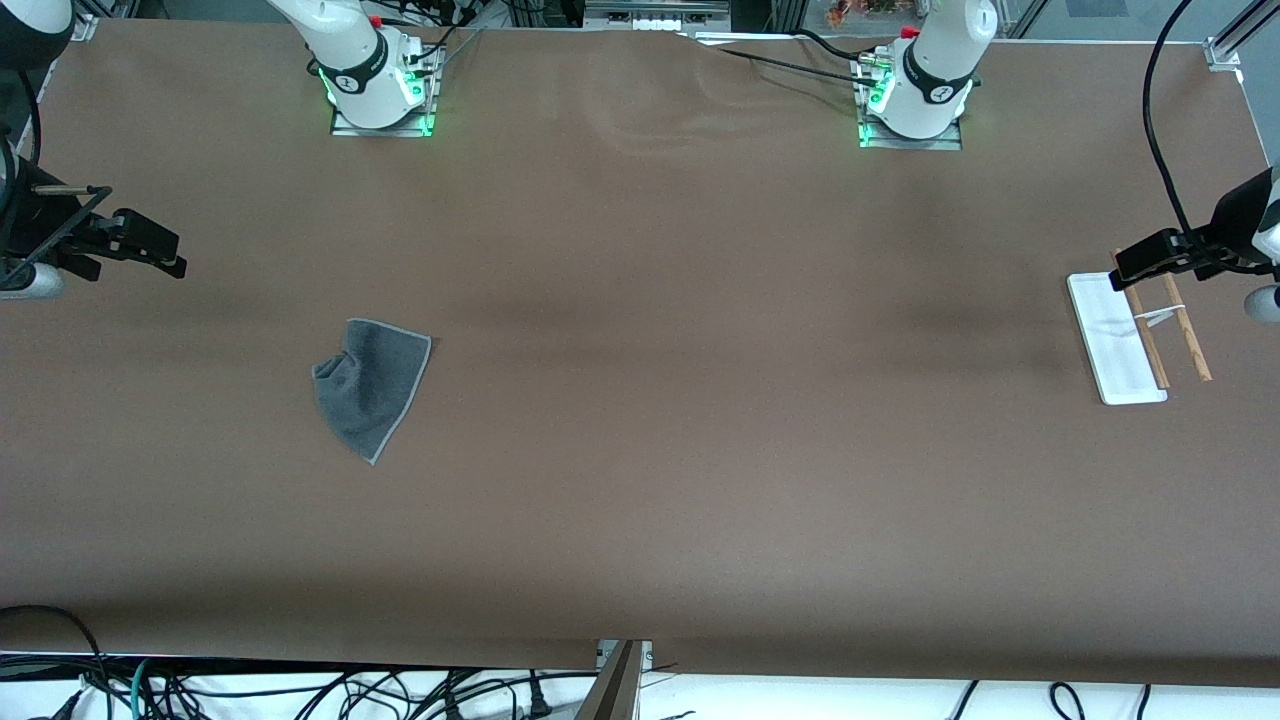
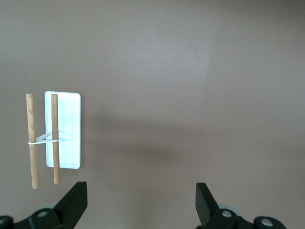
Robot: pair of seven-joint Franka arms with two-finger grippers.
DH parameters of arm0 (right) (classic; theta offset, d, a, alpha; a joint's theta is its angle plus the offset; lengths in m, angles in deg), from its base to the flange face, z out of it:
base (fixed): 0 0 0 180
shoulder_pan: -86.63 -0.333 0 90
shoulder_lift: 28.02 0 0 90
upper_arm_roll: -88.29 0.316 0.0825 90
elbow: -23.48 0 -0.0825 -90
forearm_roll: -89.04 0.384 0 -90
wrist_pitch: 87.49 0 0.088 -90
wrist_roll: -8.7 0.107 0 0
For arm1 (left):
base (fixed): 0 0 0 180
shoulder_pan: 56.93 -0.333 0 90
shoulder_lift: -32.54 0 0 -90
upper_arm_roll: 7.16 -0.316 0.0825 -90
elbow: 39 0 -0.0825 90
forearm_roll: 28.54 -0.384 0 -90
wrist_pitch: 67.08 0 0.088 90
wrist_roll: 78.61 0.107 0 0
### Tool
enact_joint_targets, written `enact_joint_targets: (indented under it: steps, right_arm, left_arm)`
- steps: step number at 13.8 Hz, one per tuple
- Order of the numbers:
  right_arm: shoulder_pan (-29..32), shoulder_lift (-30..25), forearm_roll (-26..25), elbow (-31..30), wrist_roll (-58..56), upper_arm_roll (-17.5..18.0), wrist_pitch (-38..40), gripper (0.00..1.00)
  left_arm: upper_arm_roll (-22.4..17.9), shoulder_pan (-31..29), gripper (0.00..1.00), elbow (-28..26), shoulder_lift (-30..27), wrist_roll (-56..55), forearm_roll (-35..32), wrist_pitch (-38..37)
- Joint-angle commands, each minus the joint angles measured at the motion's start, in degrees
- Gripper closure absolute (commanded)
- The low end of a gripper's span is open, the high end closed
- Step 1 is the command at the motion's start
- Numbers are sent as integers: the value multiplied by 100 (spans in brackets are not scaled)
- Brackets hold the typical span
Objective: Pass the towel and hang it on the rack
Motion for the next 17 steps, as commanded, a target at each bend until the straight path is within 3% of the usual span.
enact_joint_targets:
  steps: [1, 12, 17]
  right_arm:
    - [62, 33, -38, 111, 39, 54, 23, 0]
    - [79, 59, -64, 102, 39, 28, -38, 0]
    - [44, 672, -73, 102, 92, 45, -450, 0]
  left_arm:
    - [9, -12, 0, 210, 88, 81, 14, -113]
    - [9, -12, 0, 210, 88, 81, 14, -113]
    - [9, -12, 0, 210, 88, 81, 14, -105]
